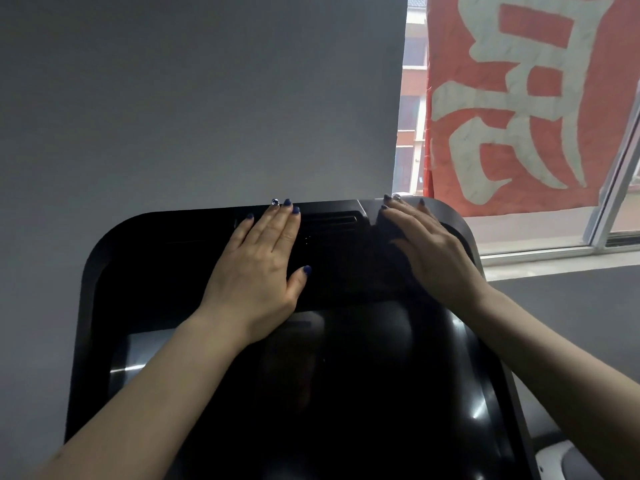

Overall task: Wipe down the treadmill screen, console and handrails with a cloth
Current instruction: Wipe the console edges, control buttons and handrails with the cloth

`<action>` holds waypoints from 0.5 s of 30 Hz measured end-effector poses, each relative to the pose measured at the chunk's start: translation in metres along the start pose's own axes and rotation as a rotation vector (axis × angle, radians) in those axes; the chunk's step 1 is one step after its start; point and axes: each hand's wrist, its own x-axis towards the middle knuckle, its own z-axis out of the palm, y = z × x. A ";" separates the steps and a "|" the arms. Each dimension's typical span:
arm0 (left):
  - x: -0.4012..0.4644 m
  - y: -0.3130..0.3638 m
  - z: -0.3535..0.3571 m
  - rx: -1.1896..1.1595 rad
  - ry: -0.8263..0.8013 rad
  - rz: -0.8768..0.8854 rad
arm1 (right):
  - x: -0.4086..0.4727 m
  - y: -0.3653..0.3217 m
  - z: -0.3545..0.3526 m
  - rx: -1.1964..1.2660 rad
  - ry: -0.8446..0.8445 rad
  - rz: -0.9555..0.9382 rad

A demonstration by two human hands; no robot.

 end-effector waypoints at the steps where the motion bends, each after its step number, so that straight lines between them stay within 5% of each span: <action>1: 0.000 -0.001 -0.002 -0.009 -0.015 0.013 | 0.002 -0.003 -0.001 0.014 0.011 0.029; 15: -0.036 -0.046 -0.017 -0.058 -0.030 -0.102 | 0.030 -0.049 0.019 0.122 0.023 -0.043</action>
